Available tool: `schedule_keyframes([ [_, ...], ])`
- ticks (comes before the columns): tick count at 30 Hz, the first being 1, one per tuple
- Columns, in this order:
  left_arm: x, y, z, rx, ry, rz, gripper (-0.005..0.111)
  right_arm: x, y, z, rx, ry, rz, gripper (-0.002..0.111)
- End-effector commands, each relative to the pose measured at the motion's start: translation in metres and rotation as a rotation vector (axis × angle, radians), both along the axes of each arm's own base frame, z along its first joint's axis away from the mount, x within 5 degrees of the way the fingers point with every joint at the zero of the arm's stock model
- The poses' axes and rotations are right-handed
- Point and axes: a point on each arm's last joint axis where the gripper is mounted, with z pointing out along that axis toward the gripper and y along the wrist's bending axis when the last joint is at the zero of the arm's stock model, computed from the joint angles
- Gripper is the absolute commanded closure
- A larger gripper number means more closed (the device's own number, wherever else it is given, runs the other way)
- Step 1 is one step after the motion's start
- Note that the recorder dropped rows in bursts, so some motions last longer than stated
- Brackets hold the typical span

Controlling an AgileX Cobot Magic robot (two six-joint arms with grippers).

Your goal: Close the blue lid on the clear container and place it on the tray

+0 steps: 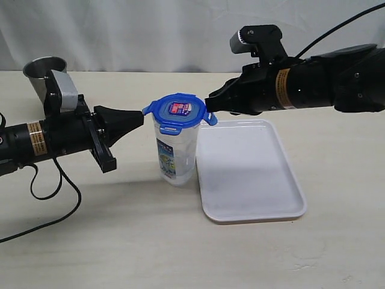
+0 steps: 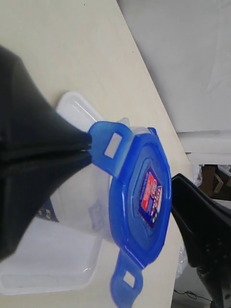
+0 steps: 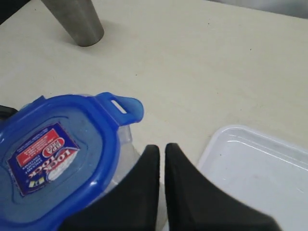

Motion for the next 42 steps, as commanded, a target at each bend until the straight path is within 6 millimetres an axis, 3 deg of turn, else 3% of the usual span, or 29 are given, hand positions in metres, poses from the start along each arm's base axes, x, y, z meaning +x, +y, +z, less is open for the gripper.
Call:
schedule_keyframes([
  [1, 0.0, -0.002, 0.001, -0.002, -0.008, -0.004, 0.107, 0.0, 0.0, -0.001, 0.001, 0.017, 0.001, 0.104],
  [9, -0.005, -0.004, -0.004, 0.051, 0.025, -0.072, 0.107, -0.002, 0.0, -0.004, 0.008, 0.043, -0.011, 0.104],
  [18, -0.004, -0.003, -0.004, 0.054, 0.019, -0.061, 0.107, -0.001, -0.002, -0.003, -0.017, 0.016, -0.018, 0.104],
  [24, -0.003, -0.003, -0.003, 0.042, -0.004, -0.044, 0.107, -0.004, -0.004, 0.01, -0.008, -0.019, -0.022, 0.104],
  [29, -0.002, -0.003, 0.0, 0.013, -0.02, -0.037, 0.107, -0.007, -0.003, 0.005, 0.0, 0.009, -0.011, 0.104],
  [37, 0.0, -0.005, 0.002, 0.024, -0.023, -0.056, 0.107, -0.02, 0.021, -0.004, -0.102, -0.04, -0.012, 0.104],
  [42, 0.002, -0.005, 0.002, 0.034, -0.02, -0.038, 0.107, -0.021, 0.024, -0.004, -0.113, -0.05, -0.018, 0.104],
])
